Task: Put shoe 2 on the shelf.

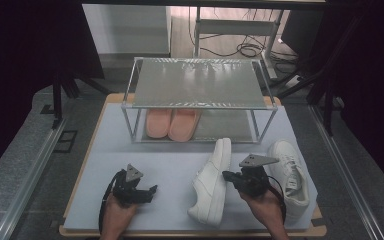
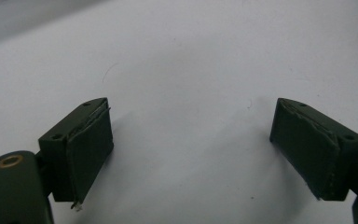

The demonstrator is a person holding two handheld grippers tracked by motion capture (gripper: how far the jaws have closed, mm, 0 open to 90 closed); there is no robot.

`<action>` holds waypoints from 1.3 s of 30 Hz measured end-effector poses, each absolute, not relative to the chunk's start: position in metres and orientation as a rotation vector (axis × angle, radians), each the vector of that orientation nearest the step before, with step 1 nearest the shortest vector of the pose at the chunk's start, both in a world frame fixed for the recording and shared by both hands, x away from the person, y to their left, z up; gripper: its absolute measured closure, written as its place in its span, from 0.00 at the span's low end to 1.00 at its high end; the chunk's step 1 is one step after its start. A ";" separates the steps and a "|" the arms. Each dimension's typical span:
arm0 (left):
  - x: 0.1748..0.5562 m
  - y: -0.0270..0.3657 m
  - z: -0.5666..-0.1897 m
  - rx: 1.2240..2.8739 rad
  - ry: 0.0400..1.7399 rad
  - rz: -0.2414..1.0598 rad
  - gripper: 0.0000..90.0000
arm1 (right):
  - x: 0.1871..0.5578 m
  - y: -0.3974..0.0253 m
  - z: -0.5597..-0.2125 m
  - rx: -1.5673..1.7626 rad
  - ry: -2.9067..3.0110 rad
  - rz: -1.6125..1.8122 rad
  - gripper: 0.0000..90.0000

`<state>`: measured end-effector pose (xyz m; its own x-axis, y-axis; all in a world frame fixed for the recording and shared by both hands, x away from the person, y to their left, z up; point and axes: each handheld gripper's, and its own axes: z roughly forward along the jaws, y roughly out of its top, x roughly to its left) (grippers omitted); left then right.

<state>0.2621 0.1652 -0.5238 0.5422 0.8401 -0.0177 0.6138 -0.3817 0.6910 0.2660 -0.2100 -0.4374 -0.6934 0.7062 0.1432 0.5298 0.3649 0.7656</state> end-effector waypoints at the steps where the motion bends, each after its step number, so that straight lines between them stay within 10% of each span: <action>1: 0.262 0.165 -0.524 2.127 1.168 0.447 0.15 | 0.266 -0.210 -0.437 1.111 2.415 1.234 1.00; 39: 0.263 0.165 -0.524 2.125 1.171 0.443 0.14 | 0.256 -0.260 -0.454 1.394 2.148 0.745 1.00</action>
